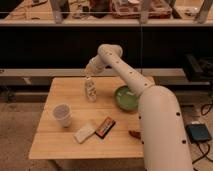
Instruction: Knock the bottle over
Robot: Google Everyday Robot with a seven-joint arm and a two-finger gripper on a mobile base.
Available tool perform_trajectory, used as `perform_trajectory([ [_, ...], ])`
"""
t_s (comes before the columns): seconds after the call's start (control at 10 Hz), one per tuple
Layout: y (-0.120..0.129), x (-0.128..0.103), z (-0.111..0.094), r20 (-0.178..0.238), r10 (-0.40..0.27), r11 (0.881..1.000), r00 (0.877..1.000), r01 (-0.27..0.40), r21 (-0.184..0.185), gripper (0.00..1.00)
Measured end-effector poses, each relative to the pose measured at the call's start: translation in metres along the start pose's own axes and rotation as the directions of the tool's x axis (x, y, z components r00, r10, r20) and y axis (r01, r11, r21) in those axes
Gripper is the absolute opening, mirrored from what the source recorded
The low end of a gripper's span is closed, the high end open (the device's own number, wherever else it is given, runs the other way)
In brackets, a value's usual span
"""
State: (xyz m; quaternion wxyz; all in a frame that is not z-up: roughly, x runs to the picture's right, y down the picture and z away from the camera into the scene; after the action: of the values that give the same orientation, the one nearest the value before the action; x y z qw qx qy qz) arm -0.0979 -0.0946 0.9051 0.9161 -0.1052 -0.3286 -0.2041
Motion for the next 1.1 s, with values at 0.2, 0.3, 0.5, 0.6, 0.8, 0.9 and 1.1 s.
perform_trajectory([
  [0.2,0.038,-0.021,-0.009,0.096,-0.071,0.996,0.993,0.077,-0.055,0.0],
  [0.3,0.07,-0.038,-0.021,0.162,-0.12,0.987,0.98,0.135,-0.088,0.0],
  [0.5,0.117,-0.059,-0.044,0.248,-0.177,0.97,0.952,0.212,-0.121,0.02],
  [0.6,0.132,-0.069,-0.051,0.28,-0.199,0.962,0.939,0.242,-0.128,0.11],
  [0.8,0.136,-0.071,-0.054,0.288,-0.204,0.96,0.936,0.249,-0.129,0.3],
  [0.9,0.135,-0.073,-0.053,0.29,-0.207,0.959,0.934,0.253,-0.129,0.39],
  [1.1,0.136,-0.071,-0.054,0.288,-0.205,0.96,0.935,0.25,-0.128,0.6],
])
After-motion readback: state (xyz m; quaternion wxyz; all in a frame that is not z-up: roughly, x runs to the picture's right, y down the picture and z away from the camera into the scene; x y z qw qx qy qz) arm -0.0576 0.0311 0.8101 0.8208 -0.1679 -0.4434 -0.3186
